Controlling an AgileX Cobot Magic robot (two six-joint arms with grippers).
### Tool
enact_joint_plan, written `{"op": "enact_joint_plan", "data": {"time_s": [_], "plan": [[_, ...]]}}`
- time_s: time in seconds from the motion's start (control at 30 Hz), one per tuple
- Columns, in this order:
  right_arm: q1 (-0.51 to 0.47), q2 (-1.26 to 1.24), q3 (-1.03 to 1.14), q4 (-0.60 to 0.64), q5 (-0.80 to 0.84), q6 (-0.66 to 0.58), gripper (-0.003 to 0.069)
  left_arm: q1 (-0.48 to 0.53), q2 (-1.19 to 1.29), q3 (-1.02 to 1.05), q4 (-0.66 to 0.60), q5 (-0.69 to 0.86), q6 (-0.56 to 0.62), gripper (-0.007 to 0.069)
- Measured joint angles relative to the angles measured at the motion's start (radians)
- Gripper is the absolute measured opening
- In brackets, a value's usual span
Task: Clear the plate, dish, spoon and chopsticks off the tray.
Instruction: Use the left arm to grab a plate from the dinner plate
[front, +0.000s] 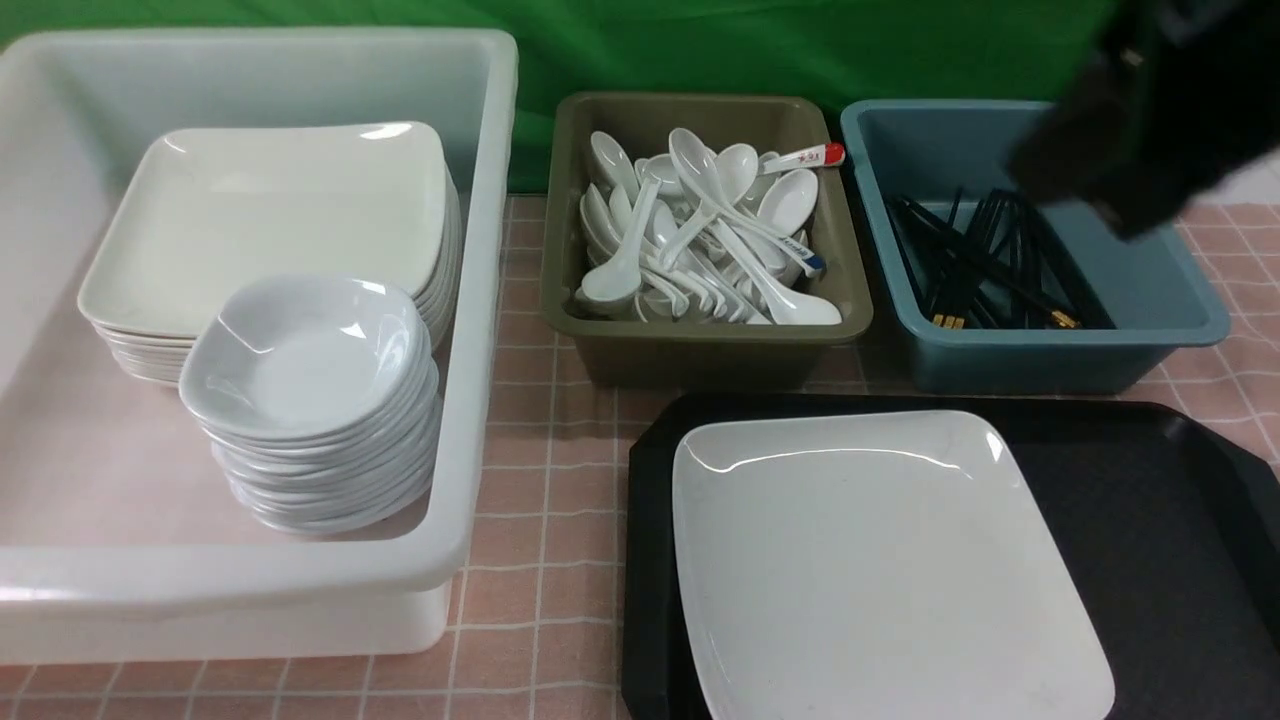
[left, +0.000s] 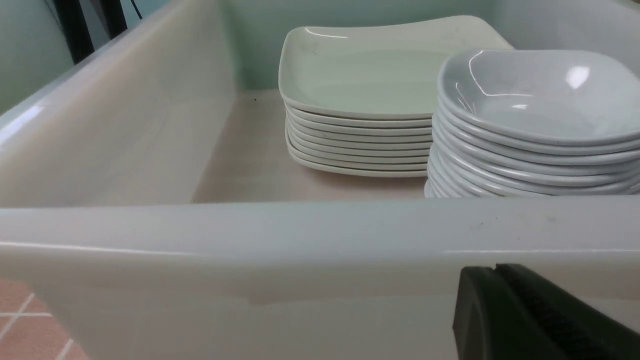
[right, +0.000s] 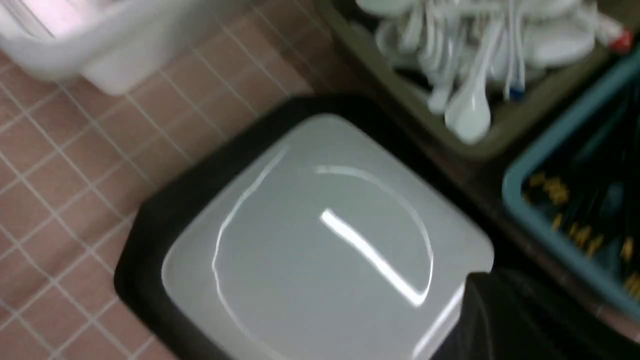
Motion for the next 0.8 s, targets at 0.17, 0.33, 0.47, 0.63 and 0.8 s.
{"op": "enact_joint_plan", "data": {"time_s": [0.17, 0.33, 0.47, 0.63, 0.8], "plan": [[-0.281, -0.182, 0.426, 0.197, -0.005, -0.028, 0.003, 0.0, 0.0, 0.0, -0.435, -0.053, -0.13, 0.0024], [-0.43, -0.314, 0.718, 0.263, -0.013, -0.072, 0.003, 0.0, 0.0, 0.0, -0.839, -0.105, -0.213, 0.0023], [-0.454, -0.385, 0.821, 0.276, -0.05, -0.068, 0.003, 0.0, 0.0, 0.0, -0.959, -0.126, -0.227, 0.0023], [-0.458, -0.452, 0.849, 0.294, -0.077, -0.041, 0.003, -0.026, 0.037, -0.216, -0.969, 0.015, -0.081, 0.0023], [-0.458, -0.459, 0.849, 0.301, -0.1, -0.026, 0.003, -0.029, 0.334, -0.59, -0.795, 0.449, -0.02, 0.0023]]}}
